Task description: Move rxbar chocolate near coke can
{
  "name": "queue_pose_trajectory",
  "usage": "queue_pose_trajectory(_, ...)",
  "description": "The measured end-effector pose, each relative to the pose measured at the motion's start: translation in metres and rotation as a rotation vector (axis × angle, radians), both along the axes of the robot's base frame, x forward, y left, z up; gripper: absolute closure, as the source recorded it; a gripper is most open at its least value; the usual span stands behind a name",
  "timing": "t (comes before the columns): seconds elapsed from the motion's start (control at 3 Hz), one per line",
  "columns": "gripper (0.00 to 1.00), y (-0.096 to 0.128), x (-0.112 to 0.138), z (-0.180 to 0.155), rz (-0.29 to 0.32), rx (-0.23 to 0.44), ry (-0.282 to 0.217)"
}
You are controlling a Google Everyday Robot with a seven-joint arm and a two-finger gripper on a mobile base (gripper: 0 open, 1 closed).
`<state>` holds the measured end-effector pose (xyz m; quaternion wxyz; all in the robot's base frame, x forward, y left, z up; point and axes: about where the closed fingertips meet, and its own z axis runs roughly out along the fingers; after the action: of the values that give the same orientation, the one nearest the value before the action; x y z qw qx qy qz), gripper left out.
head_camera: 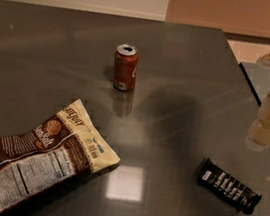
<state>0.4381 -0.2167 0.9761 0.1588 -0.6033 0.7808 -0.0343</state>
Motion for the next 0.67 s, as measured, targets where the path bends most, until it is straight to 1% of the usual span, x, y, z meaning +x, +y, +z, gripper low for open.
queue_pose_trajectory(0.33,0.0,0.0,0.0,0.0,0.0,0.0,0.0)
queue_pose_trajectory(0.67,0.0,0.0001,-0.004,-0.0026,-0.018,0.03,0.008)
